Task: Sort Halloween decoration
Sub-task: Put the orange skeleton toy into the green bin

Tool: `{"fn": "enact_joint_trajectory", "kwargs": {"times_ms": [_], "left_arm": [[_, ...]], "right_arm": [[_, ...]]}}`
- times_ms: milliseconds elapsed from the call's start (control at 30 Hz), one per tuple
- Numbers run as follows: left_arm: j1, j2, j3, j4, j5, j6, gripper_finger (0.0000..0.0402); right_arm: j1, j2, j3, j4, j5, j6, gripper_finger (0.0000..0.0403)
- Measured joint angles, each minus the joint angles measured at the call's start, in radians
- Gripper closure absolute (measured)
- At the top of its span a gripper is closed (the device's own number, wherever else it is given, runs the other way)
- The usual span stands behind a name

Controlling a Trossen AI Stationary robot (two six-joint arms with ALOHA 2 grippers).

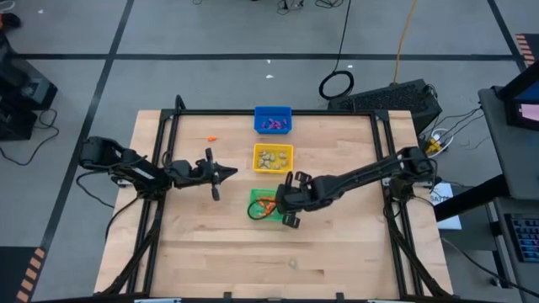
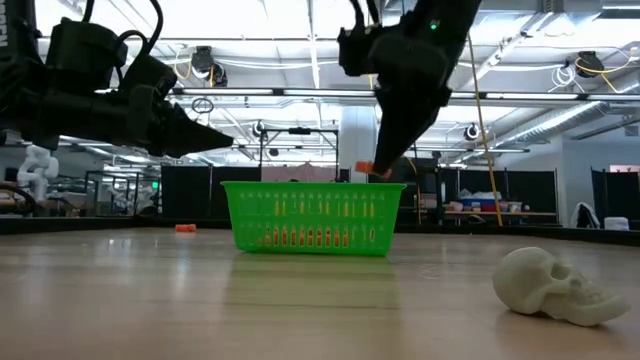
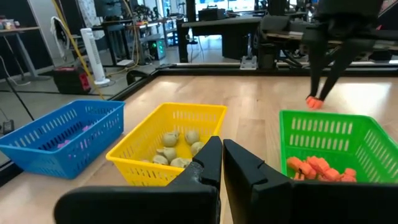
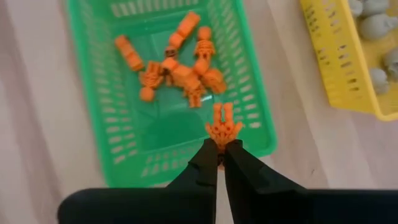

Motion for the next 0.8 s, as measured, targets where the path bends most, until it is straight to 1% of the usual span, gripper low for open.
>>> {"fn": "enact_joint_trajectory", "kwargs": {"times_ms": [167, 333, 533, 800], "left_arm": [[0.000, 0.000, 0.000, 0.000, 0.000, -0.009, 0.0387], [0.000, 0.000, 0.000, -0.006, 0.002, -0.014, 0.0387], [0.000, 0.000, 0.000, -0.016, 0.003, -0.011, 0.0387], [0.000, 0.000, 0.000, -0.016, 0.003, 0.005, 0.0387]], "right_arm": [[-0.027, 0.009, 0.000, 0.001, 0.000, 0.007, 0.0394], [-0.051, 0.013, 0.000, 0.003, -0.019, 0.004, 0.0372], [-0.063, 0.012, 0.000, 0.082, -0.029, -0.025, 0.0349], [-0.060, 0.012, 0.000, 0.178, -0.029, -0.088, 0.0335]]}}
